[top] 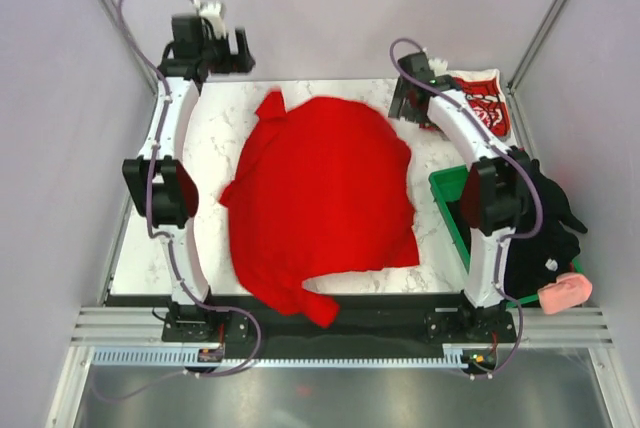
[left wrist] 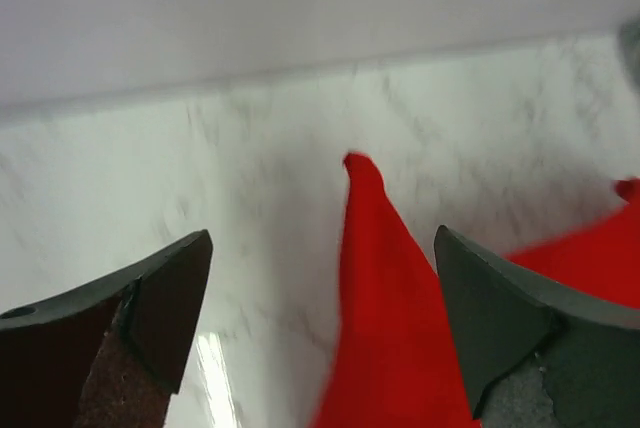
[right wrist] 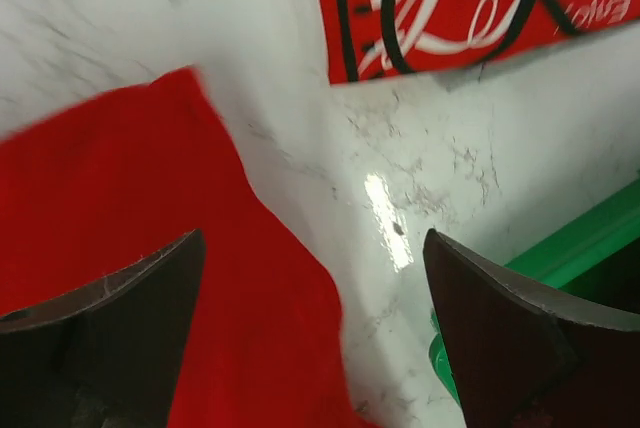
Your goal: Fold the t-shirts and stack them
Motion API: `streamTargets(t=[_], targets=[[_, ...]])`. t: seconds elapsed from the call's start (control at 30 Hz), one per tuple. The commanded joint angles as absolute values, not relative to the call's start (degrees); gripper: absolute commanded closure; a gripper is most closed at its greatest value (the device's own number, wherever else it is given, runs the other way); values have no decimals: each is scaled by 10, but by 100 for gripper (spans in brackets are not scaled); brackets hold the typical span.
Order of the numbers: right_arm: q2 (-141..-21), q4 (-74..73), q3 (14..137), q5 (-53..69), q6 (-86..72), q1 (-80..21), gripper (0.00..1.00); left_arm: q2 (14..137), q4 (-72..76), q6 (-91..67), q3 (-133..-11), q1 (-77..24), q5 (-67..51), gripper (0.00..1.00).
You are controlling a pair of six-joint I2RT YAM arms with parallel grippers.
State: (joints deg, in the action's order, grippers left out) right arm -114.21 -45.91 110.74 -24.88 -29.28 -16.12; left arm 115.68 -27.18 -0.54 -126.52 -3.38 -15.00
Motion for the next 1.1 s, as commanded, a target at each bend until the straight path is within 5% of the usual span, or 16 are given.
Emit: streamTargets(t=[0.0,0.3,0.47,0.67,0.83,1.07], targets=[[-1117,-509,1123,-250,-312,-159,2,1144,-374,-110,-1245,-40,-210,0],[-993,-384,948,-199,-304,-238,2,961,-343,-147,-960,-46,-34,2],[-1029,-261,894,-2,-310,-288,2,913,-274,-166,-803,-46,-2,3],[-1127,-134,856,168,-367,-287,2,918,-256,-199,-727,-46,-10,9],[-1166,-127,811,168,-368,-275,2,929,-250,-200,-693,-46,-9,10],[-1121,-88,584,135,-393,-249,2,917,-250,-195,-684,-46,-11,11]])
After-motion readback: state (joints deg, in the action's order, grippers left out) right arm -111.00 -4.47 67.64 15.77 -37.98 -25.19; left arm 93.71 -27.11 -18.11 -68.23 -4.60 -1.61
